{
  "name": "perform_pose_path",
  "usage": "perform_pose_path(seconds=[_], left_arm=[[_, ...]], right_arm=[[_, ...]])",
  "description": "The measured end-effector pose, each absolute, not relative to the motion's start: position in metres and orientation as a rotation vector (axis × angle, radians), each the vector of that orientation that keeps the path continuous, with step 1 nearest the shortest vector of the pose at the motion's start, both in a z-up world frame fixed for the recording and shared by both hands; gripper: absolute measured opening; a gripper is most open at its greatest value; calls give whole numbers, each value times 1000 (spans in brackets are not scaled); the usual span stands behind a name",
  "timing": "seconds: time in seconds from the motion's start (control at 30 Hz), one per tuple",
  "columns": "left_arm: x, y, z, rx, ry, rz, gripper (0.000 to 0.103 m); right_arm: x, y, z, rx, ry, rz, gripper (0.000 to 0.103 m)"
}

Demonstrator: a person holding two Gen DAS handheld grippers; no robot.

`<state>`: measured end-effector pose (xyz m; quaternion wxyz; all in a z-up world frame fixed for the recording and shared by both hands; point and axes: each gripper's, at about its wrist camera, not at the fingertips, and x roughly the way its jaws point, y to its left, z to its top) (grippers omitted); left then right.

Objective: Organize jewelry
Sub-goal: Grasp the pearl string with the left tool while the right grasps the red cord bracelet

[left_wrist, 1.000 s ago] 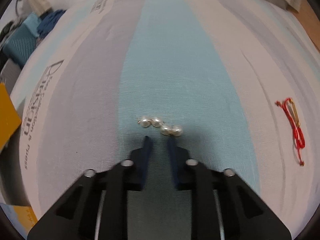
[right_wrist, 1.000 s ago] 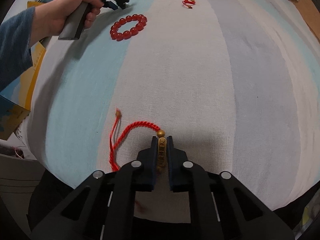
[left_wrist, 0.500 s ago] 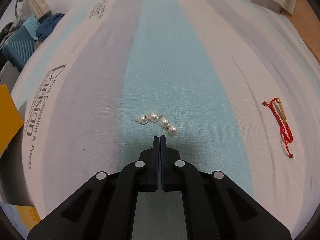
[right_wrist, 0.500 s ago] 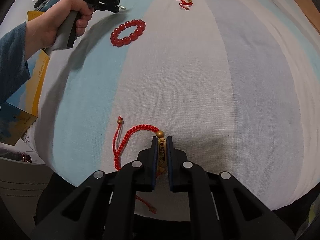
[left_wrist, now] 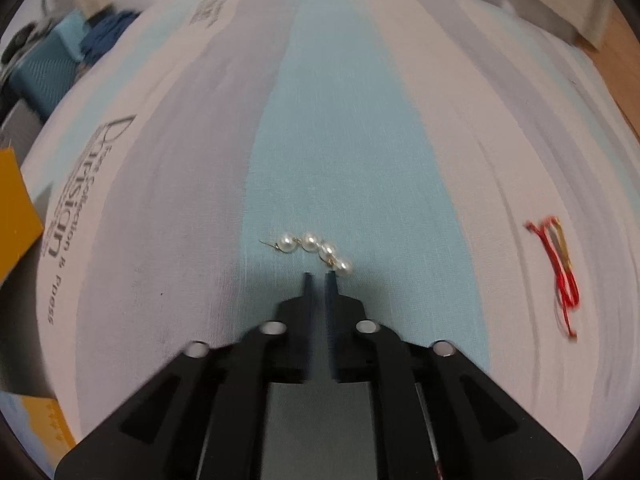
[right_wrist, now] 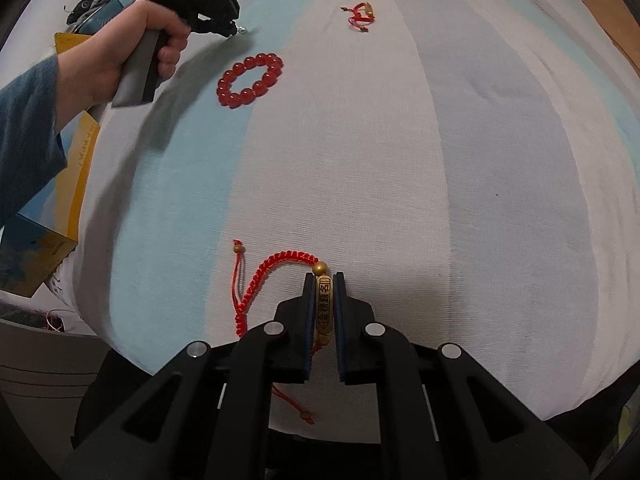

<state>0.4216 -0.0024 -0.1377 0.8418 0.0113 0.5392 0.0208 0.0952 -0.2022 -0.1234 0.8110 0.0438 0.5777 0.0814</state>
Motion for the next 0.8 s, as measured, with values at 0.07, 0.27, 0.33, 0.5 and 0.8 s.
perform_pose_path(seconds=[0.07,0.27,0.33,0.5,0.8], left_arm=[[426,-2,-138,11,1132,72,41],[444,-4,-149,19,1166,125,58],[448,0,-150,3,1164,150,59],[458,5,-149,-37,1177,162,59],[468,9,-152,-44,1196,184,72]], right_arm=[[97,-204,-124,97,1237,172,8],[101,-204,-126,102,1249,180,8],[103,-204,-127,106,1252,182,8],[105,-204,-131,115,1261,189,8],[107,-204,-135,119,1269,193,8]])
